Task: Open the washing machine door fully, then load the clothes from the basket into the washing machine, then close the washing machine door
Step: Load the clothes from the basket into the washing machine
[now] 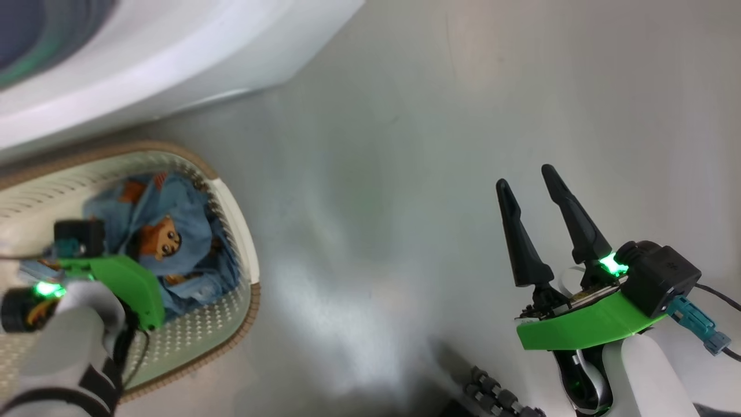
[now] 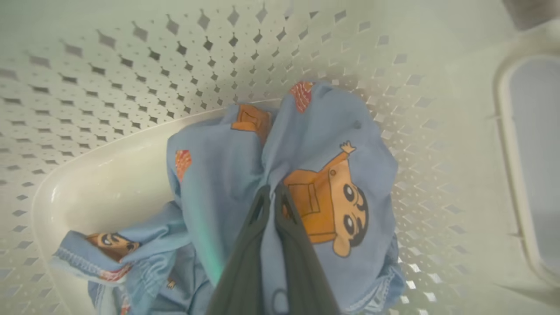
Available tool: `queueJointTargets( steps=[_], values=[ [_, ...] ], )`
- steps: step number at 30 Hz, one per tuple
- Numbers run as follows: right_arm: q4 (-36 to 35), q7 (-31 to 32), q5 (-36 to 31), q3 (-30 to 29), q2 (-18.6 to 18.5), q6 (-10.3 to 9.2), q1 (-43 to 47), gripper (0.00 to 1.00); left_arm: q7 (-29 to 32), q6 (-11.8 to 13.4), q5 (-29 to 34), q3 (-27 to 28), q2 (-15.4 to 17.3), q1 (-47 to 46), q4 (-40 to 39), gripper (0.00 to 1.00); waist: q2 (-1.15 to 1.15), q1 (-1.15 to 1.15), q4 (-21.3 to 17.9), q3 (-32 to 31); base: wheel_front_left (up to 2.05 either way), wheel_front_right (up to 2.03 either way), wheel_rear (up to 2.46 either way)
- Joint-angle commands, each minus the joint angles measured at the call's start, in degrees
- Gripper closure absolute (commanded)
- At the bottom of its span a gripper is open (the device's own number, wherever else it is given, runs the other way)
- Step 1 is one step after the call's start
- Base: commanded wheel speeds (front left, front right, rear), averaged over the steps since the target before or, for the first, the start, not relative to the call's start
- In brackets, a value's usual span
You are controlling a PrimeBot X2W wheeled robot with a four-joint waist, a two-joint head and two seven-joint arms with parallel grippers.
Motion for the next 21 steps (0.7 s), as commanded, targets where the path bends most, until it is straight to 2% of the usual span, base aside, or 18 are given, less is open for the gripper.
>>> queueJointTargets(
  steps=[1,4,9,21],
  values=[
    [-0.9,-0.3,-0.4,0.7,-0.5,0.16,1.7,0.00,-0.8,0.5,-0.5,1.6,1.0,2.6,-0.8,1.00,0.00,0.00,2.2,-4.0,0.00,0.00,0.00],
    [-0.3,-0.3,-0.7,0.2,-0.5,0.16,2.5,0.00,-1.3,1.2,-1.8,3.4,0.0,5.7,-4.2,1.00,0.00,0.00,3.6,-7.6,0.00,0.00,0.00],
    [0.9,-0.3,-1.4,-0.1,-0.5,0.16,4.5,0.00,-1.4,3.9,-1.9,7.5,-1.2,13.9,-16.1,1.00,0.00,0.00,6.1,-14.3,0.00,0.00,0.00],
    [3.4,-0.3,-2.4,-0.6,-1.4,0.16,11.2,0.00,-1.4,7.9,2.5,14.1,-5.3,33.2,-36.0,1.00,0.00,0.00,10.2,-29.7,0.00,0.00,0.00]
  ],
)
